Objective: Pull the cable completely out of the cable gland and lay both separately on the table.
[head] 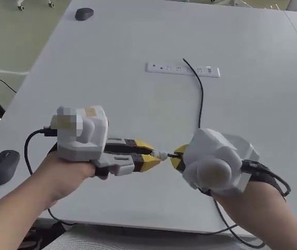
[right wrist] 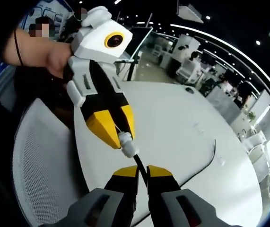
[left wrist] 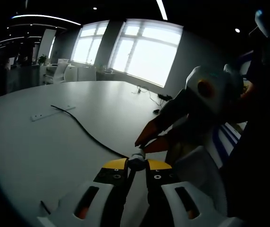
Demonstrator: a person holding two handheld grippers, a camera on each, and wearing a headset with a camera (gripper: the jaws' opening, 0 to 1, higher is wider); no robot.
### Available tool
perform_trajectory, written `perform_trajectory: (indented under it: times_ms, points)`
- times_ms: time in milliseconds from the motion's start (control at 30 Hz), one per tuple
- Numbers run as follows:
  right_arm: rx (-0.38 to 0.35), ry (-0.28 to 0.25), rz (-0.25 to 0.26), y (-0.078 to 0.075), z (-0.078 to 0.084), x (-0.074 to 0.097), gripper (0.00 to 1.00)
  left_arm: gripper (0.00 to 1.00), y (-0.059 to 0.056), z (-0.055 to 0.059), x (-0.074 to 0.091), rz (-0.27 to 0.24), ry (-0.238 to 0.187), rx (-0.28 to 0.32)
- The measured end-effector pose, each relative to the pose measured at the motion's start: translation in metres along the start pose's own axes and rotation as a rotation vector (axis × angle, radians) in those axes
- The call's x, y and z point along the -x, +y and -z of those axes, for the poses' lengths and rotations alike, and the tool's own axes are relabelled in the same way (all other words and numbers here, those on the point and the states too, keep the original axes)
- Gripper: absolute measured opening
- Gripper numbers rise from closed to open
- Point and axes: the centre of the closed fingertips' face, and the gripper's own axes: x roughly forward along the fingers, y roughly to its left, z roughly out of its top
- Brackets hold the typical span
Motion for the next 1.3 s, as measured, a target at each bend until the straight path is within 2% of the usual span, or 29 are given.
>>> perform_trajectory:
  times_ms: [133, 433, 633, 667, 800, 933, 1033, 1167, 1300]
  points:
    - [-0.038, 0.003, 0.005, -0.007, 0.007, 0.001, 0.01, 0.15, 0.001, -0.002, 0.000, -0.003, -0.004, -0.002]
    - [-0.214, 0.002, 0.024, -0.022, 0.025, 0.004, 0.01, 0.15, 0.003, -0.004, 0.002, -0.014, -0.014, 0.002]
    - [-0.318, -0.004, 0.033, -0.028, 0.036, 0.004, 0.02, 0.15, 0.000, -0.005, 0.001, -0.017, -0.015, 0.001]
    - [-0.361, -0.005, 0.034, -0.029, 0.039, 0.004, 0.02, 0.15, 0.000, -0.005, 0.001, -0.017, -0.015, 0.001]
    - [-0.453, -0.012, 0.037, -0.033, 0.053, 0.001, 0.02, 0.15, 0.001, -0.005, 0.001, -0.025, -0.013, 0.002]
    - [-0.511, -0.015, 0.056, -0.036, 0.065, 0.001, 0.02, 0.15, -0.001, -0.004, 0.000, -0.024, -0.007, -0.001]
    - [-0.574, 0.011, 0.070, -0.036, 0.081, -0.002, 0.02, 0.15, -0.002, -0.003, 0.000, -0.025, -0.005, 0.000]
    - [-0.611, 0.028, 0.103, -0.040, 0.094, -0.002, 0.02, 0.15, -0.003, -0.001, -0.001, -0.023, -0.001, 0.001]
    - [-0.756, 0.036, 0.105, -0.037, 0.106, -0.005, 0.02, 0.15, -0.003, 0.000, -0.002, -0.027, 0.002, -0.001]
